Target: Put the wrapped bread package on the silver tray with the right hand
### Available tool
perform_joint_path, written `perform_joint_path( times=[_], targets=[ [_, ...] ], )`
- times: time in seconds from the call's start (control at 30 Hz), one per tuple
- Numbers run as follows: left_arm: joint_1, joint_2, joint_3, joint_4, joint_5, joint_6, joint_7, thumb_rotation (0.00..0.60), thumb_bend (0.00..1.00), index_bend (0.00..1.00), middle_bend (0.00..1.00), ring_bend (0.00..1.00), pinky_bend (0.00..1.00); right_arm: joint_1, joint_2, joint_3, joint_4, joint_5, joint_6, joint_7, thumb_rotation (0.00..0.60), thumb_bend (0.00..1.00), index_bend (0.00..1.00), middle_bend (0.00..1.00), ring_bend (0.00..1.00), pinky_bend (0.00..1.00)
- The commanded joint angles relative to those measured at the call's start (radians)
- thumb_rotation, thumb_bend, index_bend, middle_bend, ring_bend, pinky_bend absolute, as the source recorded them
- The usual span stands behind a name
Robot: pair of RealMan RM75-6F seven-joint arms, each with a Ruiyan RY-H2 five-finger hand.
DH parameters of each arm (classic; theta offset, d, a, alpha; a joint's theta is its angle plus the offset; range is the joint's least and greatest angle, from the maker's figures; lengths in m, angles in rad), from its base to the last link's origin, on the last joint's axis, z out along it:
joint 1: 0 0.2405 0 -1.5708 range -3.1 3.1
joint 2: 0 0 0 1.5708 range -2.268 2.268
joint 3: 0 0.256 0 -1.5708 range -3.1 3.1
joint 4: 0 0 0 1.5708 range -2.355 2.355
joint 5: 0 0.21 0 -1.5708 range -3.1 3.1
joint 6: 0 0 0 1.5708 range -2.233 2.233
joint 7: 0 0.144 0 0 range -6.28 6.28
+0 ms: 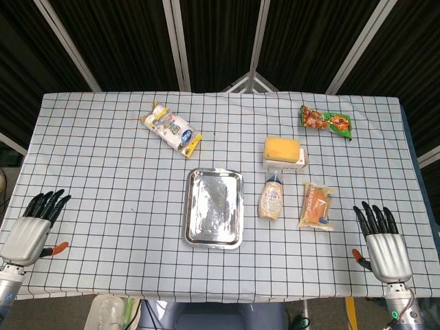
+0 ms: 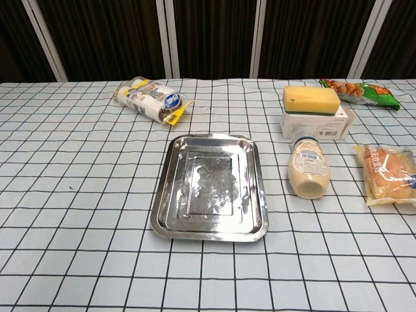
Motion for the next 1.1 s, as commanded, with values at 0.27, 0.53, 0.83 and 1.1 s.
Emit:
perform_joint_path(
  times=[0.27,0.53,0.83,1.1],
  targets=[
    [0.006,-0.005,0.004,-0.003,0.022,0.023,0.001,0.600,0.04,0.00,0.00,0.00,0.00,0.007,0.013,-0.033,-0.014,-0.042,-0.025,0.043,0.600,0.28,0.00,0.00,0.00,0.02],
    [-0.003,-0.007,-0.004,-0.003,0.006,0.004,0.000,0.600,0.04,0.00,0.00,0.00,0.00,0.082,-0.052,-0.019,0.005,-0.058,-0.128,0.009,0.600,0.28,0.00,0.00,0.00,0.00],
    [-0.011,-0.001,-0.011,0.002,-0.006,-0.009,-0.025,0.600,0.04,0.00,0.00,0.00,0.00,0.184,-0.159,0.069,0.065,0.100,-0.274,-0.109,0.600,0.28,0.00,0.00,0.00,0.00],
    [-0.012,-0.002,-0.011,0.004,-0.011,-0.014,-0.024,0.600,0.04,0.00,0.00,0.00,0.00,0.247,-0.208,0.101,0.130,0.204,-0.365,-0.143,0.600,0.28,0.00,0.00,0.00,0.00]
  ],
)
